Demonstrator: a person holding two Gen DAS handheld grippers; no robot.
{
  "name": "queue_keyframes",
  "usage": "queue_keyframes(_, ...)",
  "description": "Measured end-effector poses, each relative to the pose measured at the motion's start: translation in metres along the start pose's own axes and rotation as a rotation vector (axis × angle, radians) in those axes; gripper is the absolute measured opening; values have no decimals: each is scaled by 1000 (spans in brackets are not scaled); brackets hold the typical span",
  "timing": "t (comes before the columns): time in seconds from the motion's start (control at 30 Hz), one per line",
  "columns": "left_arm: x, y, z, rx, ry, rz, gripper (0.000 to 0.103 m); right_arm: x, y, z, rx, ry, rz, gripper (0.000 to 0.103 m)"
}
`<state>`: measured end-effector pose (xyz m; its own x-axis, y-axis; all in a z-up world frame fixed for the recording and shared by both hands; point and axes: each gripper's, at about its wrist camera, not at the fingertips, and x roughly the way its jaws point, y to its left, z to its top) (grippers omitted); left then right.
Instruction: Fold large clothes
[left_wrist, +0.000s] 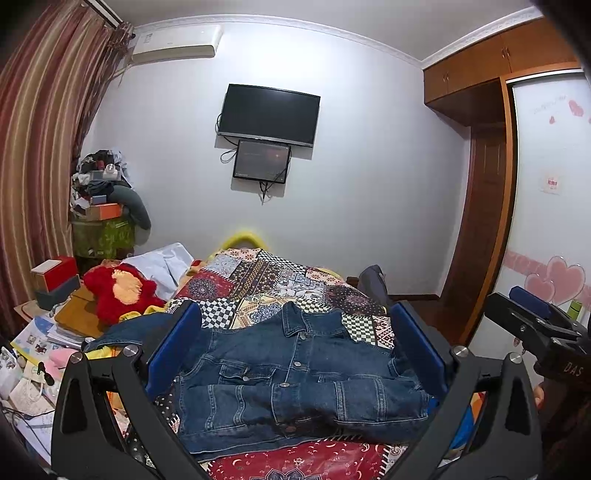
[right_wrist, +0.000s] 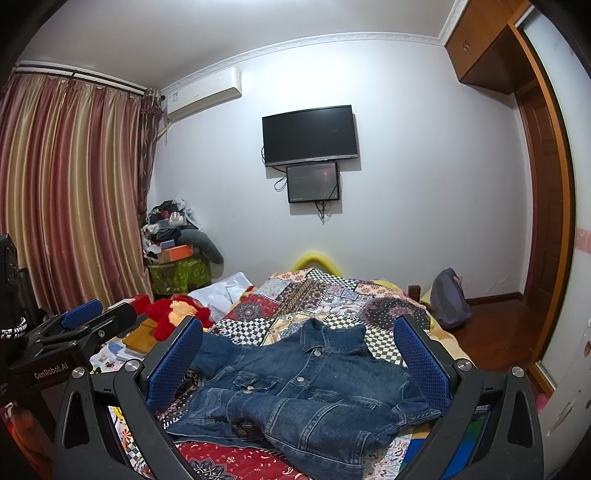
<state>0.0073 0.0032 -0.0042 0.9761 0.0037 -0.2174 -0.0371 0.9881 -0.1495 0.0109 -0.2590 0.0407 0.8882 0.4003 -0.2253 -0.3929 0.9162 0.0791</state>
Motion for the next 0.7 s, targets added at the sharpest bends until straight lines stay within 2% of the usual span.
queue_keyframes(0.7, -2, -3, 2, -1, -4, -7, 103, -7, -2, 4, 1, -2, -1, 103)
